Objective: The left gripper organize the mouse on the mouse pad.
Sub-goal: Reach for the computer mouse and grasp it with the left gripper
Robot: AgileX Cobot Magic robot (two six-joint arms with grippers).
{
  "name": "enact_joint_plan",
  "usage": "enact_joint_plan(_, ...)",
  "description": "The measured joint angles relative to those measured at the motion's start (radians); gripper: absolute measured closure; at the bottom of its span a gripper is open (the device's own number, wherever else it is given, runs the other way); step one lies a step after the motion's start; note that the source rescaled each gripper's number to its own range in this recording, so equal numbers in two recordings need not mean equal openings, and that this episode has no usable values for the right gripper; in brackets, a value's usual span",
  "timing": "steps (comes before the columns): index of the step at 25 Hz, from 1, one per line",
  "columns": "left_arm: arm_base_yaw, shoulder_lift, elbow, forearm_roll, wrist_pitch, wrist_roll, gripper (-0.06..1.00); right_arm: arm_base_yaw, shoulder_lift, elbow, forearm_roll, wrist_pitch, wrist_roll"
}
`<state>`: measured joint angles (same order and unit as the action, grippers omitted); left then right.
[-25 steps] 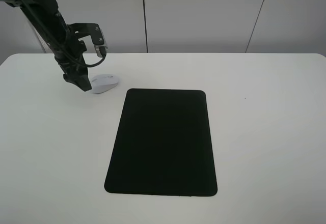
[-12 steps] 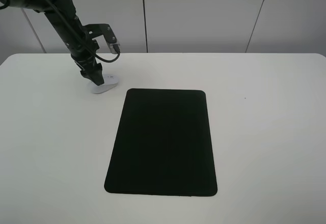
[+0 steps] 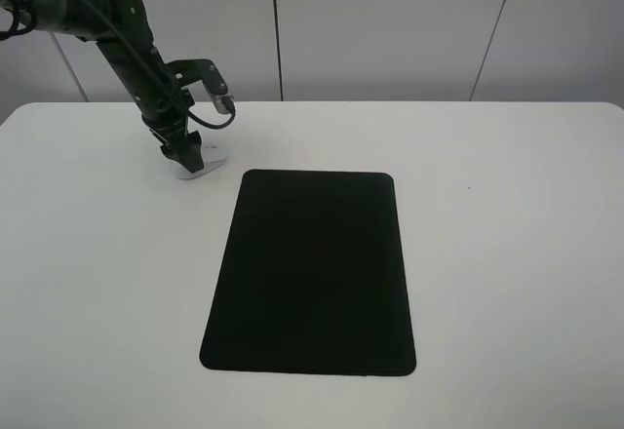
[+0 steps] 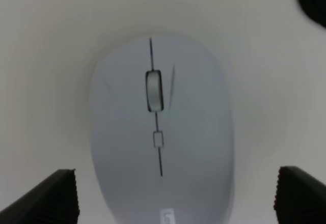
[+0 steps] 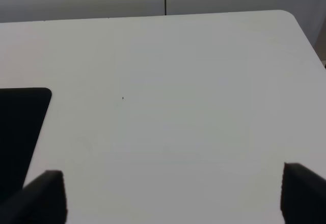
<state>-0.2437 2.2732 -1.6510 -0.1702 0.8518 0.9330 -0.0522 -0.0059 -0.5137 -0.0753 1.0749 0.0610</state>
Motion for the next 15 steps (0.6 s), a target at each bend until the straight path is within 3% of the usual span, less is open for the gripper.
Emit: enact_joint_plan(15, 0.0, 0.03, 0.0, 0.0, -0.038, -0.001, -0.06, 0.0, 0.0, 0.0, 0.0, 0.0, 0.0)
